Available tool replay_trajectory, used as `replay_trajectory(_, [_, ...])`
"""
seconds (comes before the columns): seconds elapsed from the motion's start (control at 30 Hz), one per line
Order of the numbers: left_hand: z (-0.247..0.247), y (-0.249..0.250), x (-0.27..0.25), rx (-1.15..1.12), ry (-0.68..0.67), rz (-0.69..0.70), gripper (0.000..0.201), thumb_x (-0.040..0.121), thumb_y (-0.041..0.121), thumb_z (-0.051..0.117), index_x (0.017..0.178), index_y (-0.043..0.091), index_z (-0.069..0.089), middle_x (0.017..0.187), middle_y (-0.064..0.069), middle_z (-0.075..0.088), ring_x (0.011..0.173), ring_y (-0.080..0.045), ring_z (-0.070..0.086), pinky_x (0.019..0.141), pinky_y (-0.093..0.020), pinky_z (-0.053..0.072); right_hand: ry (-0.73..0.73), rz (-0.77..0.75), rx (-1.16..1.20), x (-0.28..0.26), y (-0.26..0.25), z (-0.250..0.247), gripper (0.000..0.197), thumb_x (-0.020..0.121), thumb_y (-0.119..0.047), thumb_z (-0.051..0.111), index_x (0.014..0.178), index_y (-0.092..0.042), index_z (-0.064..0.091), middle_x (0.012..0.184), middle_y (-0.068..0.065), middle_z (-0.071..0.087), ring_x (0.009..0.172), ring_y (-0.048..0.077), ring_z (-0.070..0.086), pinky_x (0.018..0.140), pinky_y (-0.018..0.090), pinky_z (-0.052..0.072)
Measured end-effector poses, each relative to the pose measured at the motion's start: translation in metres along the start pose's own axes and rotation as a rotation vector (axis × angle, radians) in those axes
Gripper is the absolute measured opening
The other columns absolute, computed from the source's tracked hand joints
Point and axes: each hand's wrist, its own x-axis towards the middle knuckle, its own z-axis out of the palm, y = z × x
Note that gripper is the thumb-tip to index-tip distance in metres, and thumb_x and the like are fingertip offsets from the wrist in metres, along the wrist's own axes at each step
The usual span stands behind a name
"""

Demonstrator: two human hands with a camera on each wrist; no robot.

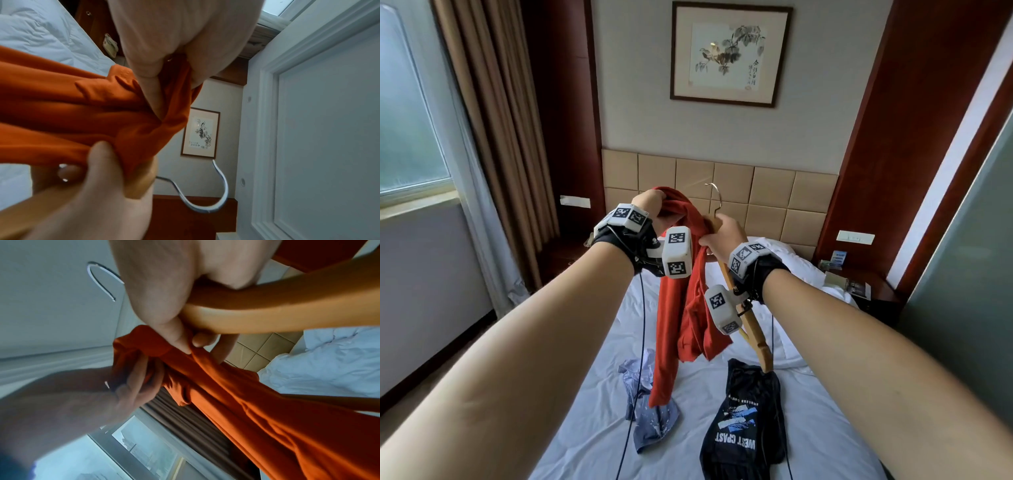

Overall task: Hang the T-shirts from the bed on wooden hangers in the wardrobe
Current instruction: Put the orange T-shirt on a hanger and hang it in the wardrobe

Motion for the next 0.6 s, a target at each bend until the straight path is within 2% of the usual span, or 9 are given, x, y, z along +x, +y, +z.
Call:
replay_trajectory(0.03, [-0.003,-0.002,-0.001,0.031,-0.006,0.020,0.026,0.103,0.005,0.036,0.081,0.008,0.049,0.079,-0.007,0.056,0.066,-0.016,0.056,0.063,-0.024,0.051,0.004,0.023,0.069,0.001,-0.001,0.000,0.030,0.062,-0.009,0.065,0.089,-0.023,0.064,0.082,0.011,0.071,0.072,0.031,0.070,0.063,0.046,0.063])
replay_trajectory(0.1, [-0.008,-0.005,-0.002,0.041,-0.026,0.018,0.025,0.103,0.005,0.038,0.080,0.008,0.050,0.080,-0.007,0.058,0.067,-0.016,0.058,0.063,-0.025,0.051,0.014,0.078,0.179,0.001,-0.003,-0.001,0.039,0.071,0.002,0.063,0.107,-0.014,0.064,0.089,0.017,0.070,0.072,0.029,0.069,0.061,0.048,0.062])
replay_trajectory(0.23, [-0.018,-0.014,0.001,-0.004,-0.120,-0.018,0.021,0.103,0.007,0.042,0.085,0.006,0.054,0.076,-0.007,0.065,0.076,-0.017,0.061,0.073,-0.025,0.054,0.025,0.115,0.314,0.000,-0.009,-0.005,0.038,0.078,0.008,0.057,0.111,-0.009,0.063,0.074,0.016,0.067,0.055,0.023,0.064,0.064,0.049,0.062])
replay_trajectory(0.3, [-0.020,-0.017,-0.007,0.022,-0.208,-0.078,0.016,0.100,0.005,0.050,0.086,0.005,0.059,0.074,-0.008,0.066,0.079,-0.018,0.062,0.075,-0.023,0.056,0.046,0.154,0.377,0.003,-0.013,-0.007,0.053,0.079,0.010,0.055,0.129,-0.006,0.055,0.070,0.015,0.065,0.048,0.021,0.062,0.060,0.043,0.061])
replay_trajectory(0.37, [-0.020,-0.021,-0.011,0.169,-0.222,-0.098,0.003,0.094,0.006,0.060,0.092,0.005,0.062,0.080,-0.010,0.067,0.077,-0.019,0.065,0.072,-0.026,0.058,0.072,0.165,0.415,0.003,-0.018,-0.009,0.058,0.080,0.011,0.054,0.135,-0.006,0.050,0.073,0.016,0.067,0.050,0.023,0.065,0.058,0.041,0.060])
replay_trajectory(0.47, [-0.025,-0.033,-0.011,0.516,-0.176,-0.107,0.027,0.085,0.011,0.072,0.106,0.001,0.058,0.096,-0.015,0.064,0.085,-0.027,0.066,0.080,-0.045,0.060,0.108,0.167,0.430,0.000,-0.023,-0.014,0.057,0.082,0.012,0.053,0.135,-0.011,0.050,0.081,0.020,0.071,0.059,0.027,0.068,0.063,0.043,0.062])
replay_trajectory(0.5, [-0.028,-0.038,-0.007,0.590,-0.171,-0.127,0.027,0.082,0.011,0.072,0.103,0.000,0.059,0.096,-0.015,0.062,0.085,-0.029,0.065,0.085,-0.047,0.058,0.122,0.169,0.431,0.001,-0.023,-0.015,0.061,0.083,0.011,0.053,0.139,-0.012,0.047,0.081,0.019,0.071,0.058,0.027,0.069,0.063,0.043,0.062])
replay_trajectory(0.57, [-0.031,-0.050,-0.007,0.677,-0.209,-0.192,0.010,0.083,0.009,0.065,0.088,0.003,0.059,0.089,-0.013,0.060,0.080,-0.029,0.063,0.088,-0.044,0.053,0.159,0.174,0.420,0.004,-0.022,-0.016,0.064,0.083,0.009,0.054,0.143,-0.012,0.044,0.080,0.017,0.073,0.056,0.025,0.070,0.058,0.039,0.062])
replay_trajectory(0.6, [-0.032,-0.057,-0.006,0.724,-0.232,-0.227,0.007,0.084,0.009,0.064,0.087,0.004,0.060,0.090,-0.013,0.062,0.082,-0.029,0.064,0.091,-0.044,0.052,0.178,0.179,0.417,0.004,-0.021,-0.016,0.063,0.083,0.008,0.055,0.143,-0.011,0.045,0.081,0.018,0.073,0.056,0.025,0.070,0.056,0.037,0.061])
